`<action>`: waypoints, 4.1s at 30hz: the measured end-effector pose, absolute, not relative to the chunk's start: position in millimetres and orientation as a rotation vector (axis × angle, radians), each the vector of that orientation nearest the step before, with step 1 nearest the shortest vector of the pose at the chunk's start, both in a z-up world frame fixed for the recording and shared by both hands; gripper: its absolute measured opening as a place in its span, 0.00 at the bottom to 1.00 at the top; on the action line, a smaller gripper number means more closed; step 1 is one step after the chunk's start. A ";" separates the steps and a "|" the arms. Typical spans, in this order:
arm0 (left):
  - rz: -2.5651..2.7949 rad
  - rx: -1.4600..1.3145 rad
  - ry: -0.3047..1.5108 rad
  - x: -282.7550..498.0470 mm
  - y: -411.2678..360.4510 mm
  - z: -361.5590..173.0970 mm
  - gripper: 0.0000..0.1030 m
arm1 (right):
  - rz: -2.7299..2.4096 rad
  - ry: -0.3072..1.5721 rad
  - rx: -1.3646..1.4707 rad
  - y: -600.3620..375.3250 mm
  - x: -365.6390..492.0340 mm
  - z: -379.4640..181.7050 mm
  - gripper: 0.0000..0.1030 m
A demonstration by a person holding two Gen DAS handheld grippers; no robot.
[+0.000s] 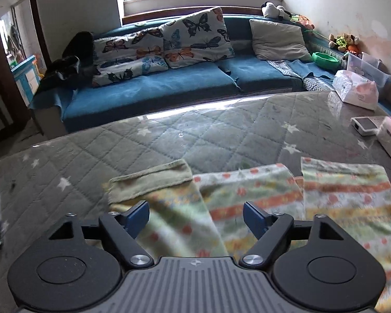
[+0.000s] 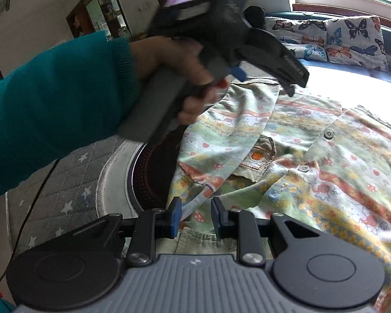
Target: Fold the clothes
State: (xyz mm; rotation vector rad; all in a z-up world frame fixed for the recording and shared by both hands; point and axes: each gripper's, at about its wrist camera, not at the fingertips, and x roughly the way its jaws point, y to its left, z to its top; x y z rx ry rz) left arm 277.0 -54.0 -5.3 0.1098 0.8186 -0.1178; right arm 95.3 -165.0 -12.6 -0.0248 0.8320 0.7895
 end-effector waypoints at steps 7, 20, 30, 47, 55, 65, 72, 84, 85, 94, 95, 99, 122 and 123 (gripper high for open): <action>-0.125 0.115 0.854 296.1 -47.5 -21.7 0.57 | 0.796 0.843 -0.013 -163.9 100.1 -17.8 0.24; -0.124 0.038 0.811 281.0 -12.1 -14.2 0.10 | 0.784 0.836 -0.023 -162.7 98.9 -18.4 0.24; -0.081 -0.116 0.741 247.2 32.0 13.3 0.06 | 0.742 0.834 -0.027 -164.9 100.4 -18.1 0.31; 0.133 -0.375 0.572 109.0 178.7 44.4 0.05 | 0.829 0.822 -0.179 -122.8 67.6 -14.8 0.02; 0.199 -0.472 0.577 56.4 213.2 21.4 0.04 | 0.911 0.782 -0.283 -108.4 28.9 -6.8 0.02; 0.290 -0.505 0.603 -23.5 235.8 0.8 0.07 | 1.026 0.780 -0.387 -95.2 -12.8 -13.4 0.09; 0.420 -0.491 0.612 -46.8 252.6 1.3 0.08 | 1.022 0.768 -0.323 -106.2 -7.8 1.8 0.16; 0.261 -0.377 0.666 -2.0 207.2 -1.0 0.26 | 0.876 0.814 -0.256 -156.4 15.0 8.0 0.28; 0.259 -0.374 0.679 2.8 206.0 -4.7 0.26 | 0.864 0.824 -0.254 -161.9 15.8 6.0 0.30; 0.370 -0.305 0.700 8.6 222.1 -13.7 0.26 | 0.837 0.876 -0.208 -189.0 16.1 -0.8 0.32; 0.368 -0.309 0.705 8.8 223.4 -13.1 0.26 | 0.824 0.869 -0.191 -194.2 17.8 2.3 0.32; 0.382 -0.306 0.725 13.8 218.2 -7.2 0.27 | 0.725 0.822 -0.161 -216.4 33.5 11.6 0.32; 0.020 -0.169 0.807 167.3 70.8 -6.5 0.53 | 0.294 0.831 0.056 -315.7 203.2 -8.7 0.31; 0.029 -0.159 0.808 172.4 70.1 -7.8 0.53 | 0.293 0.836 0.060 -315.4 207.6 -10.5 0.31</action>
